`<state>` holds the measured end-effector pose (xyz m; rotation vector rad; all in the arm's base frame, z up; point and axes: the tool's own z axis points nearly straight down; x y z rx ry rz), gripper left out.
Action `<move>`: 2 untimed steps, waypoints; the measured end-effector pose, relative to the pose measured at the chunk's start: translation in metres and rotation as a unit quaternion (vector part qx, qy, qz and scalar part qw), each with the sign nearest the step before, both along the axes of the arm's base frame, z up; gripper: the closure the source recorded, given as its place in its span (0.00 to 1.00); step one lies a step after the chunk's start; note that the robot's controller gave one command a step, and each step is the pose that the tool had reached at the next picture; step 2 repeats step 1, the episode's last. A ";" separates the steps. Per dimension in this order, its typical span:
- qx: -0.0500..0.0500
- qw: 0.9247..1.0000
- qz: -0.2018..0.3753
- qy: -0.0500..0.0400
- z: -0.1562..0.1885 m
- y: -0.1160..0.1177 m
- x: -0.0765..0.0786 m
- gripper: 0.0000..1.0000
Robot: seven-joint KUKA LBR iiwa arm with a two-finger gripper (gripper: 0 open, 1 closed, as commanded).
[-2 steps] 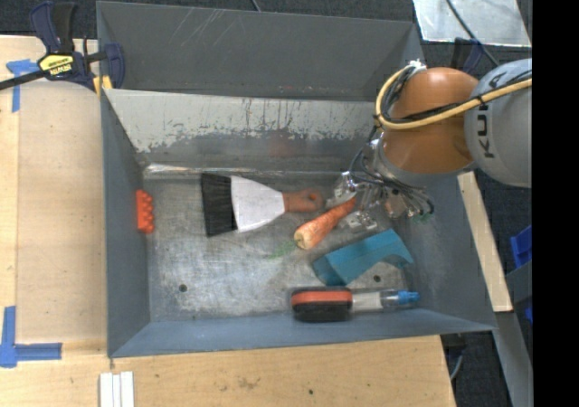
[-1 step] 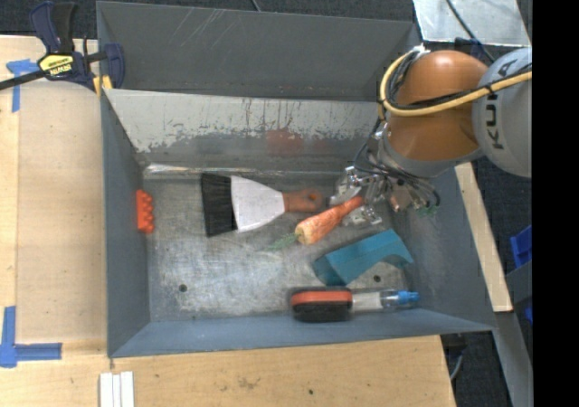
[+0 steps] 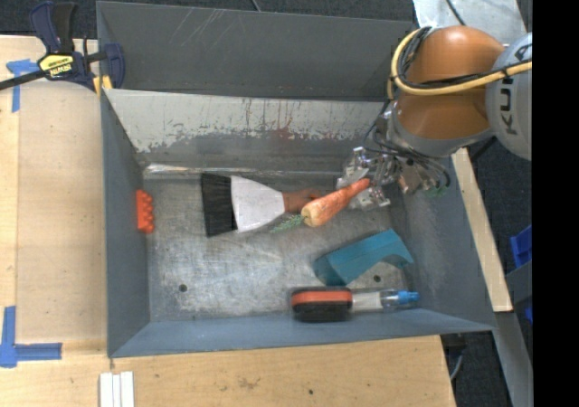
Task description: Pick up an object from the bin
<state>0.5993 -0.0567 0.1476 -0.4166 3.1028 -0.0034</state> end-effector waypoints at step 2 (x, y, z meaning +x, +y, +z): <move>0.000 0.993 0.122 0.003 0.122 0.002 -0.009 1.00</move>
Offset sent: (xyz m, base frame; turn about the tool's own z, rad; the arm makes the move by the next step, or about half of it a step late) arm 0.0000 0.0000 0.0000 0.0000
